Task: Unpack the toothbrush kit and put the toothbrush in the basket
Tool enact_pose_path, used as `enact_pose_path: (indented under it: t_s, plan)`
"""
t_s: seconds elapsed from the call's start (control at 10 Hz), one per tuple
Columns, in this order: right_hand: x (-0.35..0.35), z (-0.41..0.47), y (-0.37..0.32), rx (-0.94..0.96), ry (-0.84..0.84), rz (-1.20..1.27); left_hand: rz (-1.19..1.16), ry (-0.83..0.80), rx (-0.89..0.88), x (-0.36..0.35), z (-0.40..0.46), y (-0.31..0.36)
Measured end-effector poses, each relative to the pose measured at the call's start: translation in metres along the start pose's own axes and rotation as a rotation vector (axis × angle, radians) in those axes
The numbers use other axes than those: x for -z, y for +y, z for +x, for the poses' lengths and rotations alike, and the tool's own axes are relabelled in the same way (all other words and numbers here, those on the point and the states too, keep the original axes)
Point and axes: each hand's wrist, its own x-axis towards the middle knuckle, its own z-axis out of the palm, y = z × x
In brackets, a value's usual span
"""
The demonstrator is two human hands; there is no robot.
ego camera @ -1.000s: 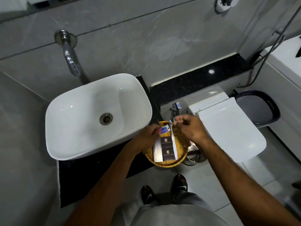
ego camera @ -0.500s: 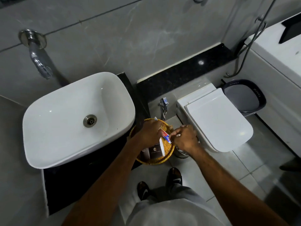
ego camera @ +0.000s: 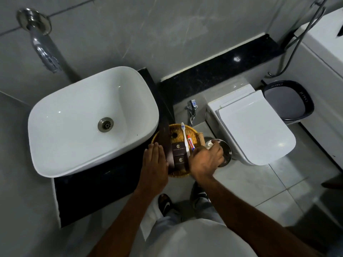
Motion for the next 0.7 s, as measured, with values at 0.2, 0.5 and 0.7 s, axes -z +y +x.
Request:
enact_pose_path:
  t_s: [0.2,0.5,0.7]
  plan:
    - [-0.019,-0.008,0.001,0.008,-0.017,-0.178,0.027,-0.030,-0.018,-0.010,-0.004,-0.004]
    - [-0.015,-0.010,-0.006,-0.023,-0.085,-0.279,0.033,-0.041,-0.019,-0.006,-0.004,-0.004]
    - [0.011,-0.016,-0.003,0.251,0.115,-0.119,0.043,0.061,-0.062,-0.004,-0.005,-0.007]
